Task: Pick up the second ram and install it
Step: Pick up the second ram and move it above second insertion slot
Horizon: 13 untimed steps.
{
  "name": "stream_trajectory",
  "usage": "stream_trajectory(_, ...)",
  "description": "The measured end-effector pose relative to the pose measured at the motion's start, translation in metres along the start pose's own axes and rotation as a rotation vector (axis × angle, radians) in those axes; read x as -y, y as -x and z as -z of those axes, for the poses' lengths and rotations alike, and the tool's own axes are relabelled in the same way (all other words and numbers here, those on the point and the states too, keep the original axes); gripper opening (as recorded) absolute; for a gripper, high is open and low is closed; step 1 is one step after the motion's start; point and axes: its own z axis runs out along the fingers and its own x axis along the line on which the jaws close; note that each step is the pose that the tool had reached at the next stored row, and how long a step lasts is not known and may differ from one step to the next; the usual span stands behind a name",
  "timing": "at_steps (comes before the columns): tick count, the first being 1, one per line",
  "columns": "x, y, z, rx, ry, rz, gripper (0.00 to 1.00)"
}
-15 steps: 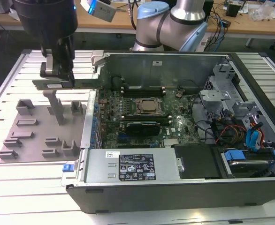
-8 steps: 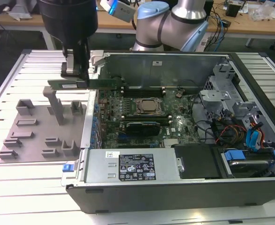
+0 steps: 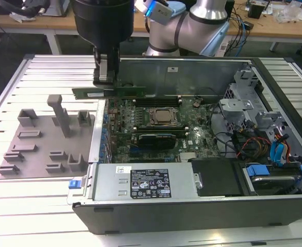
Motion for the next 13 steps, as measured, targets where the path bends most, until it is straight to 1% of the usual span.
stream_trajectory(1, 0.0024, 0.0001, 0.0001, -0.0004, 0.0000, 0.000, 0.11)
stream_trajectory(3, 0.0121, 0.0004, 0.0006, -0.0019, 0.0000, 0.000, 0.11)
stream_trajectory(5, 0.0172, 0.0006, 0.0008, -0.0025, 0.0000, 0.000, 0.11)
stream_trajectory(6, 0.0225, 0.0008, 0.0010, -0.0034, 0.0000, 0.000, 0.11)
stream_trajectory(8, 0.0269, 0.0010, 0.0012, -0.0042, -0.0001, 0.000, 0.11)
stream_trajectory(11, 0.0379, 0.0013, 0.0017, -0.0058, -0.0002, 0.000, 0.11)
stream_trajectory(12, 0.0448, 0.0016, 0.0020, -0.0066, -0.0002, 0.000, 0.11)
stream_trajectory(13, 0.0497, 0.0018, 0.0022, -0.0071, -0.0002, 0.000, 0.11)
